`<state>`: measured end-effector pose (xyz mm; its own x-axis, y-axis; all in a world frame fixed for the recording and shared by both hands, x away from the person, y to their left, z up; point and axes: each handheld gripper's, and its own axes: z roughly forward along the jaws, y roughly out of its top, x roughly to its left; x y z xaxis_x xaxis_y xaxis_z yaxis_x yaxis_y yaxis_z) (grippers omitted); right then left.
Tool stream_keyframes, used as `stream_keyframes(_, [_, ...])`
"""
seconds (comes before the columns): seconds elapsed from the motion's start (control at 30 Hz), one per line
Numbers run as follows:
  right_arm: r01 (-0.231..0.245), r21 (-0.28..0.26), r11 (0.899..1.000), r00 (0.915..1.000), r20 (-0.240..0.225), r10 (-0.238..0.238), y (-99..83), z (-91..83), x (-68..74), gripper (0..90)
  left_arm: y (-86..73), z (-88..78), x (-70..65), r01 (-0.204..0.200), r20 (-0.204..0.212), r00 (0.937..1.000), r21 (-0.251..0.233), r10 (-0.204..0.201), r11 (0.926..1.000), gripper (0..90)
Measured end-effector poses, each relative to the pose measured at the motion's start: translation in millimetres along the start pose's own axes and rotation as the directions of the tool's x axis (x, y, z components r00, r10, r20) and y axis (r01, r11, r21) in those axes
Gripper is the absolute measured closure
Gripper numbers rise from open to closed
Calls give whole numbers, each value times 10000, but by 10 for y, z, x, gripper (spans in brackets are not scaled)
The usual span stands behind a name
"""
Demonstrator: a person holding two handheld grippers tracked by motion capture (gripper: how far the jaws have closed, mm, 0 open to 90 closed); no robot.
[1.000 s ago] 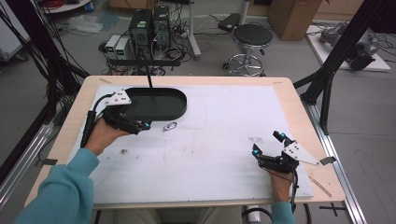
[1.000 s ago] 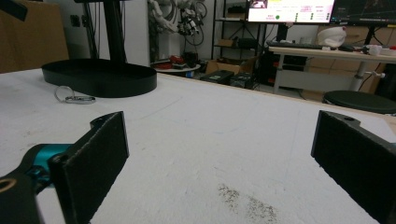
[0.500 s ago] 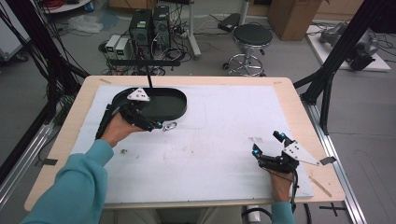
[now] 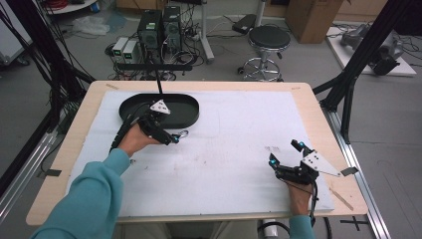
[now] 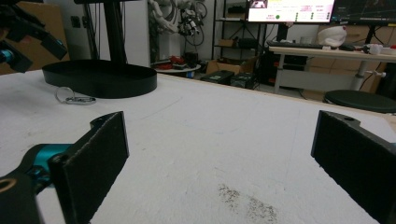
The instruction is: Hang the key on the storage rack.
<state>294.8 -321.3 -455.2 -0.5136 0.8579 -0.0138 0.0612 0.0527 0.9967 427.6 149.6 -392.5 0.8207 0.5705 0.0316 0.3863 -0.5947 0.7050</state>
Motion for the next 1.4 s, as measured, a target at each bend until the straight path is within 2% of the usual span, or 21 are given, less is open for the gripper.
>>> stream_keyframes(0.07, [3,-4,10000,10000,-6,-3,-1,1,0,34,1,14,-1,-30,-41,10000,29,30,10000,19])
stream_keyframes(0.1, [1,4,10000,10000,-4,-1,0,0,1,34,-2,44,-9,154,-8,9999,4,-154,9999,19])
stream_keyframes(0.13, [1,4,10000,10000,-4,-1,0,0,1,34,-2,44,-9,154,-8,9999,4,-154,9999,19])
stream_keyframes(0.17, [27,-15,10000,10000,7,-27,0,1,0,34,-9,66,-6,66,-8,10000,196,-66,9998,20])
stream_keyframes(0.37, [-6,-1,10000,10000,-5,6,0,0,0,34,-23,124,-21,42,-45,10000,640,-39,9979,22])
stream_keyframes(0.47, [69,5,10000,10000,5,-69,-1,1,-1,34,-26,169,-53,56,51,10000,852,-61,9963,110])
stream_keyframes(0.57, [20,-6,10000,10000,-11,-20,0,0,1,34,-27,192,-62,20,52,10000,970,-26,9953,115])
stream_keyframes(0.67, [56,5,10000,10000,-3,-56,0,0,0,34,-34,223,-68,98,18,9999,1131,-101,9935,162])
stream_keyframes(0.77, [44,4,10000,10000,-2,-44,0,0,0,33,-40,236,-65,223,37,9997,1204,-229,9925,254])
stream_keyframes(0.87, [40,6,10000,10000,-14,-40,0,0,0,34,-41,239,-62,251,47,9997,1301,-259,9912,284])
stream_keyframes(0.9, [35,1,10000,10000,-3,-35,0,1,0,34,-41,238,-62,259,43,9996,1330,-267,9908,336])
stream_keyframes(1.03, [69,-22,10000,10000,-8,-69,-1,1,-3,34,-45,245,-61,436,4,9990,1357,-440,9898,395])
stream_keyframes(1.07, [92,-24,10000,10000,-3,-92,-1,2,-4,34,-43,245,-62,513,20,9986,1396,-521,9889,438])
stream_keyframes(1.27, [101,-29,9999,9999,-2,-101,-1,2,-4,34,-49,255,-51,627,1,9980,1293,-632,9896,547])
stream_keyframes(1.4, [89,-16,10000,10000,7,-89,-1,2,-3,34,-50,258,-55,516,-65,9987,1302,-512,9901,633])
